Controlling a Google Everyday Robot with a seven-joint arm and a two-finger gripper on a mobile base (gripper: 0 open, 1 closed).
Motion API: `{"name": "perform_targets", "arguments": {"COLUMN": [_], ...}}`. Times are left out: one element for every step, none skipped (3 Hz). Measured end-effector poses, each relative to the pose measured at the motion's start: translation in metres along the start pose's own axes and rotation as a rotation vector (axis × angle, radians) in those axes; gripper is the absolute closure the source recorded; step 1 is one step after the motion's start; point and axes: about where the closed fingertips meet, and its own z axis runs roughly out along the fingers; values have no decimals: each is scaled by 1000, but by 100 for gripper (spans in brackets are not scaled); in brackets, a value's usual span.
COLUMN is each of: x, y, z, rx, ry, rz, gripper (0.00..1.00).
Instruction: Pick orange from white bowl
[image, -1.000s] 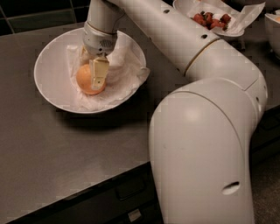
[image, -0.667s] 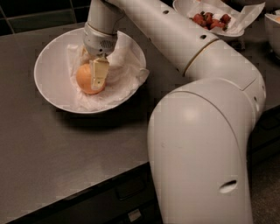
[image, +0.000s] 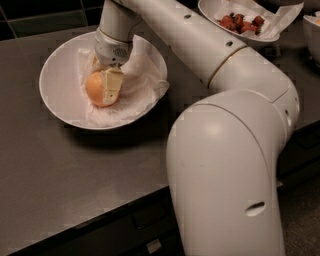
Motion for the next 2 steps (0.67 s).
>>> {"name": "perform_targets", "arguments": {"x": [1, 1], "y": [0, 0], "z": [6, 6], "rx": [-11, -11], "ry": [-10, -10], "rz": [13, 13], "gripper": [38, 57]}}
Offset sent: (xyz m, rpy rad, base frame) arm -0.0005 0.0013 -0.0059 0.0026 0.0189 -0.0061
